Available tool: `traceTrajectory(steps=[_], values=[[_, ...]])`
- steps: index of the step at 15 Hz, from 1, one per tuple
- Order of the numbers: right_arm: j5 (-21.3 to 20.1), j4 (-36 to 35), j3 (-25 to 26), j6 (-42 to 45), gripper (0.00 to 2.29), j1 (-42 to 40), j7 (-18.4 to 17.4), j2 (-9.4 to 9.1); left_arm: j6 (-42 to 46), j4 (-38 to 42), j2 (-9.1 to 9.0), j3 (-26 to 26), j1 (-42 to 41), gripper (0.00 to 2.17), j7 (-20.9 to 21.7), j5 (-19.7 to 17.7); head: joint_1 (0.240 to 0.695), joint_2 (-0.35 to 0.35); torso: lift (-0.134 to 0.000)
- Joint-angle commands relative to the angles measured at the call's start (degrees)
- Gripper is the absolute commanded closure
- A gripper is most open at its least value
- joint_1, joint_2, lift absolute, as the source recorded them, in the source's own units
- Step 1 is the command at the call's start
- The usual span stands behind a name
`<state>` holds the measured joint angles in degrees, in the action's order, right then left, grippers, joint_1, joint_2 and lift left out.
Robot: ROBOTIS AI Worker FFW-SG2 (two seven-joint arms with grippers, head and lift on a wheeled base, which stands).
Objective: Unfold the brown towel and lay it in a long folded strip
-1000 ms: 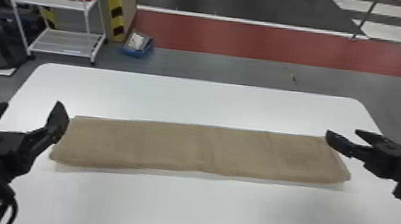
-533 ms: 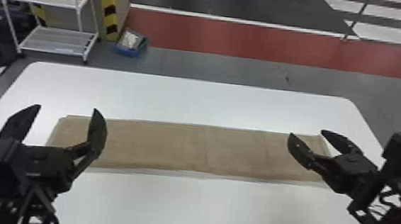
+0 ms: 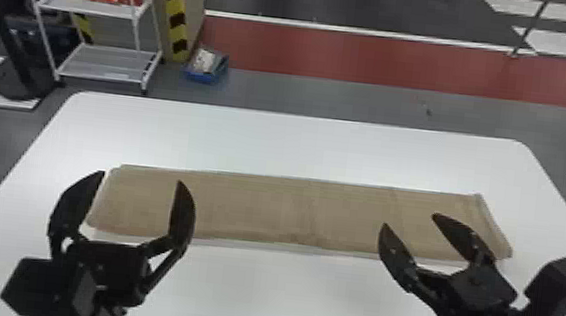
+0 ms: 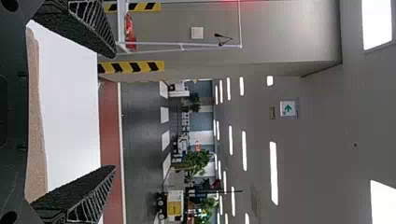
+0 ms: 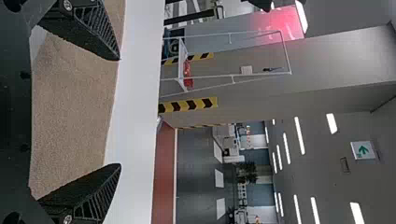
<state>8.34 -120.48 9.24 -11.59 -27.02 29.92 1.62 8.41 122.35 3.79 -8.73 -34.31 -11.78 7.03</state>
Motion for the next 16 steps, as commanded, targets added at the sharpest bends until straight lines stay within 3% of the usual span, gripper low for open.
traceTrajectory(steps=[1,7,14,16], values=[[1.0,-0.5,-0.2,2.7,0.07,-3.8,-0.4,0.05,1.3,-1.4,0.07,0.3,-0.9,0.03,-0.2,-0.1,0.695,-0.020,-0.119],[1.1,-2.0,-1.9,7.8,0.08,-9.1,-2.6,0.58,2.9,-2.3,0.43,-0.3,-3.0,0.03,-0.4,-1.2,0.695,-0.011,-0.119],[1.2,-2.4,-2.3,9.3,0.08,-7.3,-4.1,0.40,2.9,-1.5,1.13,-0.1,-3.7,0.03,-1.8,-0.6,0.695,-0.006,-0.119],[2.2,-2.6,-3.1,8.5,0.09,-6.6,-6.6,0.14,2.5,-0.8,1.13,-0.1,-3.9,0.03,-1.8,-0.5,0.695,-0.005,-0.119]])
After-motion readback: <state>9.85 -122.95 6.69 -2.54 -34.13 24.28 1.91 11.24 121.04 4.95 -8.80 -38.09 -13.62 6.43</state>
